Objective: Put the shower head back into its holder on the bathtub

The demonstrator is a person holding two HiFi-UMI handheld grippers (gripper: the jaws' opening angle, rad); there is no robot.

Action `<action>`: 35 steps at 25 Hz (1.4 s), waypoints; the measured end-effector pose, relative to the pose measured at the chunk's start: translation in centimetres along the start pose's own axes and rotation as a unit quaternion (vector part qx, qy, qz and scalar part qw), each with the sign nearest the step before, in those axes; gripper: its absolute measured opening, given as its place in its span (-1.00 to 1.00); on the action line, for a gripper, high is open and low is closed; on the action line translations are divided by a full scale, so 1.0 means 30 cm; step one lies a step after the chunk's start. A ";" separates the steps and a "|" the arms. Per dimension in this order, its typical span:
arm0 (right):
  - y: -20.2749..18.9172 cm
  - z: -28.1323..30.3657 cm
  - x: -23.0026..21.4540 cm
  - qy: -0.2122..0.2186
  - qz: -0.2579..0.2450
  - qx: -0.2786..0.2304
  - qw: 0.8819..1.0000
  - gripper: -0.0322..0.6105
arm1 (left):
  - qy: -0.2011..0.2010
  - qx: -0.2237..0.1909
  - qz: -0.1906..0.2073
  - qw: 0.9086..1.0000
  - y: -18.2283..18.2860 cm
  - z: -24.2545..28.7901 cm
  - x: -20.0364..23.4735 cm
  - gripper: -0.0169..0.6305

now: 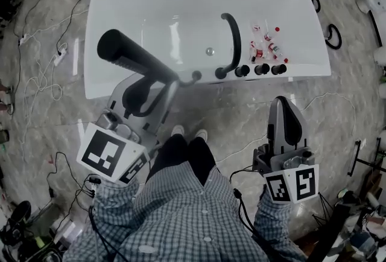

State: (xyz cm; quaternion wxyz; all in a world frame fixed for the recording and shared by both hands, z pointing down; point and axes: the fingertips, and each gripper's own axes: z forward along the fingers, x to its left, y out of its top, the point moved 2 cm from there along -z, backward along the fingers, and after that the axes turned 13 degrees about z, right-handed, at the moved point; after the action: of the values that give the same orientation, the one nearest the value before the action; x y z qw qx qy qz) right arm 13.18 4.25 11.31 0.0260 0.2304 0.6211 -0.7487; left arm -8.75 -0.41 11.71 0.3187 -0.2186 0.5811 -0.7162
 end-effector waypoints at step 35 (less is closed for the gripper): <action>-0.430 0.161 -0.171 0.011 0.042 0.104 0.994 -0.84 | 0.020 0.044 -0.029 0.998 -0.413 0.224 0.033 -0.58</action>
State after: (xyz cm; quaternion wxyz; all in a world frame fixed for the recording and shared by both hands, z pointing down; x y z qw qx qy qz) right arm 12.04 1.37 25.68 0.0266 0.2658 0.5299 -0.8049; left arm -7.36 -4.28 25.23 0.2953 -0.2066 0.5490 -0.7541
